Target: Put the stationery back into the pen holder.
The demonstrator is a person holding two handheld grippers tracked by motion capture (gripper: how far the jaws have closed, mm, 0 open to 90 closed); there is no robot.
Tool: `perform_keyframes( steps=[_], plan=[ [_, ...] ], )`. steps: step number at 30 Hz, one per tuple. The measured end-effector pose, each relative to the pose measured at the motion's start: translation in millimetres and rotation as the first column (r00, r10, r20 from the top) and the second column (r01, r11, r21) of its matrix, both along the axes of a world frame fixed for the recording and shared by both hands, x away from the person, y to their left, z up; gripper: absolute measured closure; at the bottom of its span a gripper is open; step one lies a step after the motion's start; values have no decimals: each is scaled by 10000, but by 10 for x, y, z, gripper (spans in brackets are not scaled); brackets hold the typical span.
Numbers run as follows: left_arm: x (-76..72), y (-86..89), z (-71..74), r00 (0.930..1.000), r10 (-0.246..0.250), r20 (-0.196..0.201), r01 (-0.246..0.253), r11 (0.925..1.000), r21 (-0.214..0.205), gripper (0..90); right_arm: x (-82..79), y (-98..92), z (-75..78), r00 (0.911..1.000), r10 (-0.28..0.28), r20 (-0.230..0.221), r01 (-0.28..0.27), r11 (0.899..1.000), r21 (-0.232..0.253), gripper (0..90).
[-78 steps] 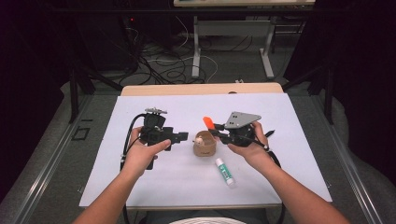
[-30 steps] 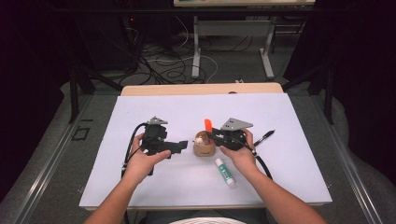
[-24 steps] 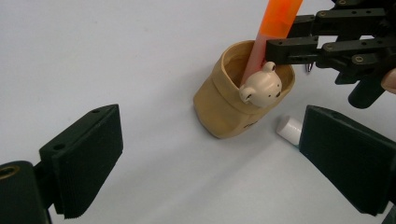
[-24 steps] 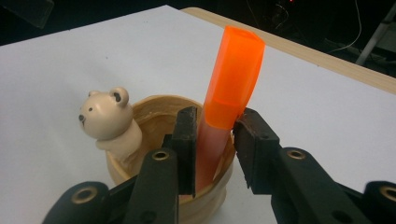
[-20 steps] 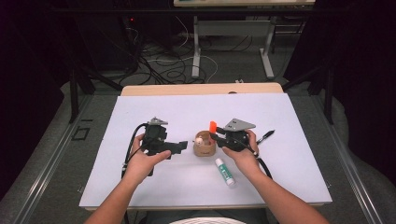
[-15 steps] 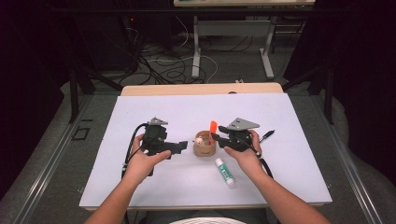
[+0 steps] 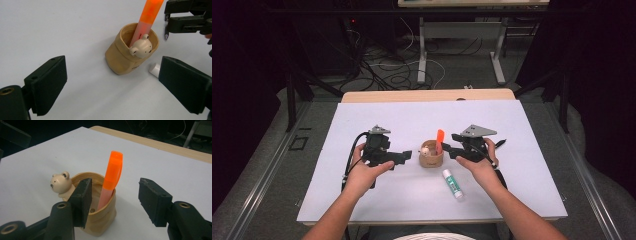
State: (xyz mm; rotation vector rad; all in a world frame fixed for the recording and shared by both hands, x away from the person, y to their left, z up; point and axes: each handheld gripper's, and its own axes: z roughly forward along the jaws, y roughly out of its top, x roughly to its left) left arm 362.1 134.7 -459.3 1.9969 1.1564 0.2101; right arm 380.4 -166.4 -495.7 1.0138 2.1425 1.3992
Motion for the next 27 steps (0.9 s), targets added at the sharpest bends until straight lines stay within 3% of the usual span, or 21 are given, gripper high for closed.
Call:
perform_keyframes(
  steps=[3,6,10,19,24,27],
  plan=[
    [-3,6,-1,10000,29,-18,-29,10000,32,94,-35,-4,43,9995,-139,-271,140,9999,21,402],
    [-5,15,-1,10000,5,-23,-5,10000,19,102,-55,-17,102,9987,-246,-454,232,9993,-309,365],
    [-6,26,-7,10000,79,-32,-79,9999,-74,110,-91,-29,185,9942,-313,-1027,226,9961,-851,319],
    [2,76,7,9998,179,-126,-182,9996,-206,138,-163,-85,258,9870,-810,-1387,690,9936,-893,153],
    [4,90,3,9996,290,-38,-291,9994,-210,150,-212,-113,285,9837,-1005,-1492,890,9927,-820,147],
    [-1,86,-4,9993,367,-122,-370,9989,-302,152,-234,-123,273,9827,-693,-1718,567,9954,-769,147]
  ],
)
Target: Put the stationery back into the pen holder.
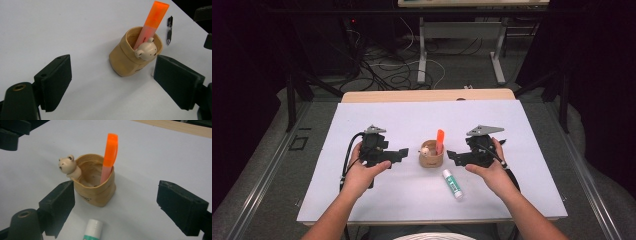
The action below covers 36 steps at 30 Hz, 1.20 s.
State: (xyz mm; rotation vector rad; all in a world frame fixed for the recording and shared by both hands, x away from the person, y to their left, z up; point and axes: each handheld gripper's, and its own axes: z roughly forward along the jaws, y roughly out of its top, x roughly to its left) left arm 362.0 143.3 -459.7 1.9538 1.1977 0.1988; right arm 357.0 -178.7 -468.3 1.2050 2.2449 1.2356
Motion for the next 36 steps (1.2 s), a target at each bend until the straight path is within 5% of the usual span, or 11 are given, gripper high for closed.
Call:
perform_keyframes(
  steps=[7,10,15,20,25,27,36],
  plan=[
    [-15,-2,-8,9999,-112,-10,112,9999,57,153,-71,17,-11,9985,494,-231,-495,9988,-36,221],
    [-21,-8,-6,9999,-102,40,102,9999,-44,155,-96,16,-7,9955,563,-759,-569,9984,-60,252],
    [-47,-14,-26,9999,-154,63,154,9999,-35,157,-129,54,-43,9773,691,-2005,-817,9951,-555,252],
    [-82,-5,-52,10000,55,46,-54,9999,-117,162,-152,64,-113,9733,775,-2159,-956,9926,-745,284],
    [-98,18,-74,9998,130,166,-125,9996,-253,177,-159,61,-161,9558,683,-2860,-991,9905,-948,304],
    [-101,26,-76,9998,133,180,-129,9997,-215,183,-164,63,-206,9546,499,-2938,-786,9931,-867,338],
    [-120,9,-115,9998,40,215,-38,10000,-84,230,-187,36,-281,9230,284,-3838,-502,9976,-470,445]
  ],
)
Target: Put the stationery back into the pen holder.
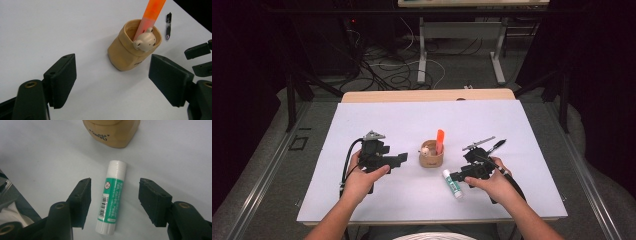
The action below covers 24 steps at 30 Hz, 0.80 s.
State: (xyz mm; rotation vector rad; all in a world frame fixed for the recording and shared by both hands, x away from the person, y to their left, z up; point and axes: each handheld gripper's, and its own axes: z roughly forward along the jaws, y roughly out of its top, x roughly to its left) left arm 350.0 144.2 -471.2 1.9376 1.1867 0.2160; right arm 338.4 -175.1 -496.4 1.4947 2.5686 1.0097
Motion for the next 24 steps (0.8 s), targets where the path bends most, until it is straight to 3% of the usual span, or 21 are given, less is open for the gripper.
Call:
perform_keyframes(
  steps=[4,5,7,10,20,22,24],
  plan=[
    [-8,-14,-9,9997,-108,-216,110,9999,103,240,0,-4,-48,9994,-62,-348,66,9999,119,469],
    [-9,-19,-14,9996,-131,-264,134,9999,110,240,-1,-3,-42,9980,-74,-628,67,9999,-102,476],
    [-9,-34,-28,9995,-135,-295,139,9998,138,240,8,3,-89,9986,-45,-526,50,9999,106,481],
    [-9,-42,-40,9990,-127,-418,128,9999,18,244,8,17,-120,9974,-142,-705,143,9999,15,492],
    [-6,-48,-85,9950,-116,-996,109,9999,-68,289,12,64,-152,9812,-338,-1901,222,9978,-632,534],
    [-5,-50,-96,9944,-69,-1054,62,10000,-65,294,22,67,-180,9826,-267,-1835,168,9983,-554,537],
    [-5,-51,-101,9933,-40,-1159,31,10000,-81,301,26,81,-183,9754,-384,-2170,238,9973,-694,547]
  ],
)
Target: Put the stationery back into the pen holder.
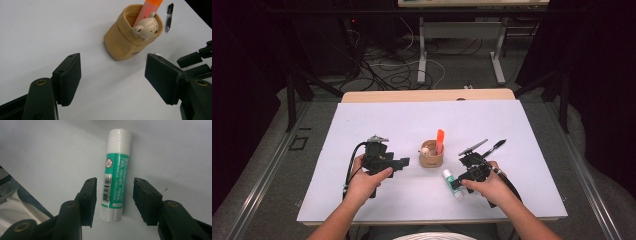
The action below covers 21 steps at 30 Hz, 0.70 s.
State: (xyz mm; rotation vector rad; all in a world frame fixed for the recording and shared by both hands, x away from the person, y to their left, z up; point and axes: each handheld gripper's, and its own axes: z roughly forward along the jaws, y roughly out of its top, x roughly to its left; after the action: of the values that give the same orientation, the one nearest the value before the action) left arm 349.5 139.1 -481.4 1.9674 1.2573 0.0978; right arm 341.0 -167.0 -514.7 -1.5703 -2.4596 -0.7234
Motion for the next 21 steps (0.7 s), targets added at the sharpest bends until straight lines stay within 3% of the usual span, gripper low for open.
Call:
perform_keyframes(
  steps=[1,5,11,12,16,19,21],
  plan=[
    [-1,-2,-3,10000,6,-18,-6,10000,5,303,8,-3,-14,9999,67,94,-67,10000,10,555],
    [-3,-13,-14,9999,-32,-128,32,10000,-47,309,15,3,-25,9994,-28,-356,23,9999,-144,570],
    [-3,-27,-29,9997,-74,-219,74,10000,30,310,22,8,-82,9981,-64,-615,58,9999,-98,570],
    [-2,-30,-33,9997,-64,-218,65,10000,37,309,28,4,-100,9988,56,-477,-60,9999,-88,570],
    [0,-32,-41,9995,-95,-289,96,9999,37,310,27,20,-124,9972,86,-743,-97,9999,-144,577],
    [0,-33,-43,9995,-81,-311,83,9999,70,310,26,30,-159,9979,113,-631,-118,9999,-76,598],
    [1,-34,-48,9994,-67,-334,68,10000,38,310,24,42,-154,9952,-19,-977,2,9998,-174,598]
  ],
)
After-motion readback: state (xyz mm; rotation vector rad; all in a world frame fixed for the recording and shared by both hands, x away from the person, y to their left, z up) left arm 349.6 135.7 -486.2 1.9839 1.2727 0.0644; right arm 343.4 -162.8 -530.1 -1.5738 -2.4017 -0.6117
